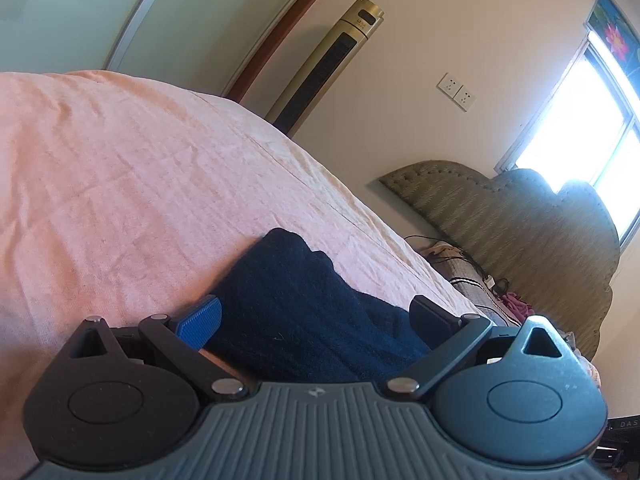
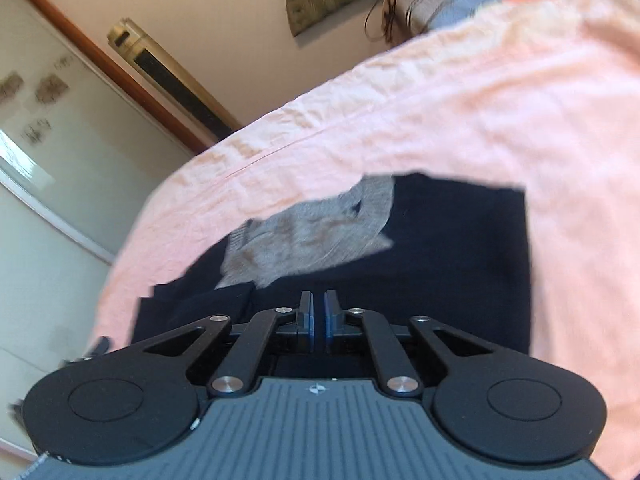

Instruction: Fold small clothes

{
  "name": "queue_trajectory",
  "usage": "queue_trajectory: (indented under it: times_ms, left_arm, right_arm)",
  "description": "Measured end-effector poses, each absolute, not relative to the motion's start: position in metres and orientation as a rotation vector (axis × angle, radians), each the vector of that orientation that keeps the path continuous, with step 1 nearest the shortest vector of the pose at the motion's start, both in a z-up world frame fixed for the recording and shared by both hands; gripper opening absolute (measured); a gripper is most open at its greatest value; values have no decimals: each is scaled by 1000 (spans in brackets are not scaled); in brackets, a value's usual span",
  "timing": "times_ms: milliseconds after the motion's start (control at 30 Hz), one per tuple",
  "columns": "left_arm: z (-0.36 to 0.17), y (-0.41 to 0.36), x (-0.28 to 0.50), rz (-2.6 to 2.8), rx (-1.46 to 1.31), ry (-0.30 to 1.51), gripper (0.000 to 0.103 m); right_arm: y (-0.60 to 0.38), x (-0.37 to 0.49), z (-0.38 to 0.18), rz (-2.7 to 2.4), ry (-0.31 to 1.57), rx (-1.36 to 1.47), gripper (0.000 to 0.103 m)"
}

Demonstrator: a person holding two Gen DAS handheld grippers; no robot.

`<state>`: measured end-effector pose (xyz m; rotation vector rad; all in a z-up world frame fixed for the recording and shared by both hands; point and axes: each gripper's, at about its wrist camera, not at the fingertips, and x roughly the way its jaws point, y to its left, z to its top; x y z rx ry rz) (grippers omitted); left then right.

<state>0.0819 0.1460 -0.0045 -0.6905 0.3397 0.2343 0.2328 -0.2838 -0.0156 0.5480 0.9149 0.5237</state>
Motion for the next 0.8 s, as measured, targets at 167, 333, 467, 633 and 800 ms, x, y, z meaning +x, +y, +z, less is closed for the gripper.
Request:
queue_trajectory:
  times_ms: [167, 333, 467, 633, 800]
  left_arm:
    - [-4, 143, 82, 242, -672, 339, 101]
    - [-4, 142, 82, 245, -666, 336, 101]
    - [-3, 142, 81, 243, -667, 334, 101]
    - [-3, 142, 80, 243, -672, 331, 101]
    - [-3, 143, 80, 242, -674, 330, 101]
  right_arm:
    - [-223, 228, -29, 670, 953, 560, 59]
    - [-182, 236, -47, 644, 1025, 526, 58]
    - [-166, 238, -52, 666, 1026, 510, 14]
    - [-164, 225, -27, 709, 920, 428, 14]
    - [-211, 222, 8, 676, 837, 394, 14]
